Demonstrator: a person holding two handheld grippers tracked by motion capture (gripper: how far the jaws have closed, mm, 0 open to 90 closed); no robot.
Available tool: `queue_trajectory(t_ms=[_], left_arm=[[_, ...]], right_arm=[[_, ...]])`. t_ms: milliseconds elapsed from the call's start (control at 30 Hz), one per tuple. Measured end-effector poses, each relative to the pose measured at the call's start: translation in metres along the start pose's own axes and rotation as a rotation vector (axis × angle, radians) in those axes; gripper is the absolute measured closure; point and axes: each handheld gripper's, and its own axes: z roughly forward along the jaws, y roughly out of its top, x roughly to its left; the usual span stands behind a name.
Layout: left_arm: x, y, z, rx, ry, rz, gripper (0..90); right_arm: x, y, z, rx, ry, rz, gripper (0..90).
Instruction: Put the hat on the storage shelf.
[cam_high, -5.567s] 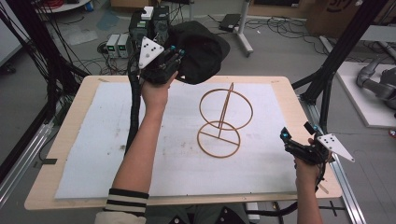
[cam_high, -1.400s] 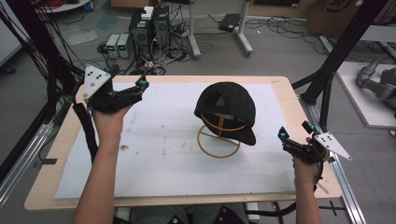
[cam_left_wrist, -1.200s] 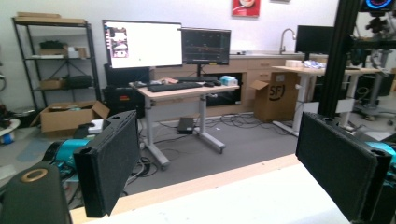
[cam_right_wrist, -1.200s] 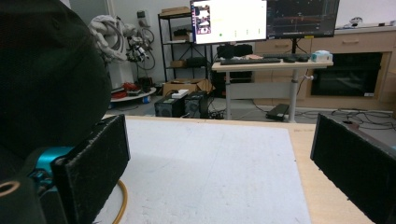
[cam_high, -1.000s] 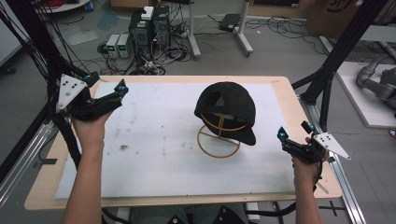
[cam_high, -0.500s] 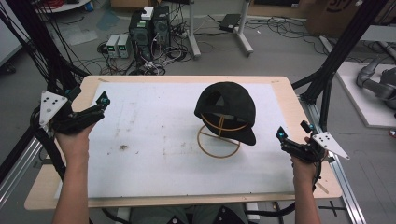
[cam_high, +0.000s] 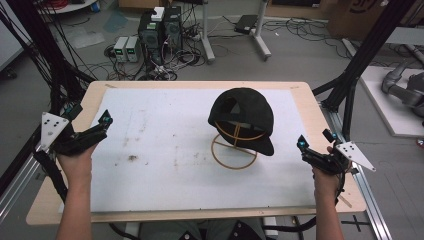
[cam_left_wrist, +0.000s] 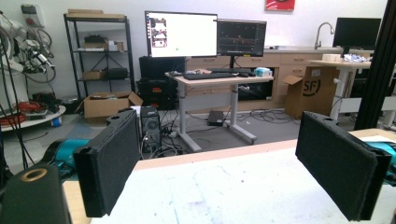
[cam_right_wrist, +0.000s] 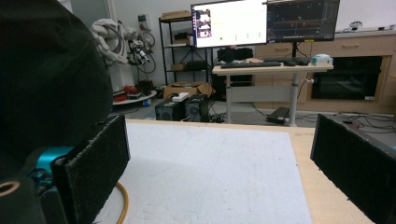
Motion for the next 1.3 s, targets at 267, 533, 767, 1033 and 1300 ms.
queue_trajectory(t_ms=[267,533,767,1033,1300], left_arm=[[0.011,-0.024,-0.006,0.015,0.023,-0.008,14.1],[0.004,-0.039,-0.011,0.023,-0.005,0.015,14.0],[-0.001,-0.052,-0.018,0.034,0.011,0.007,13.8],[0.000,-0.064,-0.020,0.056,0.016,-0.001,13.6],[-0.002,-0.068,-0.020,0.069,0.021,0.004,13.6]], right_arm=[[0.000,0.000,0.001,-0.004,-0.001,0.002,4.1],[0.001,0.001,0.003,-0.013,0.003,0.005,4.1],[0.001,0.001,0.005,-0.017,0.004,0.007,4.1],[0.002,0.001,0.004,-0.020,0.008,0.008,4.1],[0.002,0.001,0.004,-0.019,0.004,0.005,4.1]])
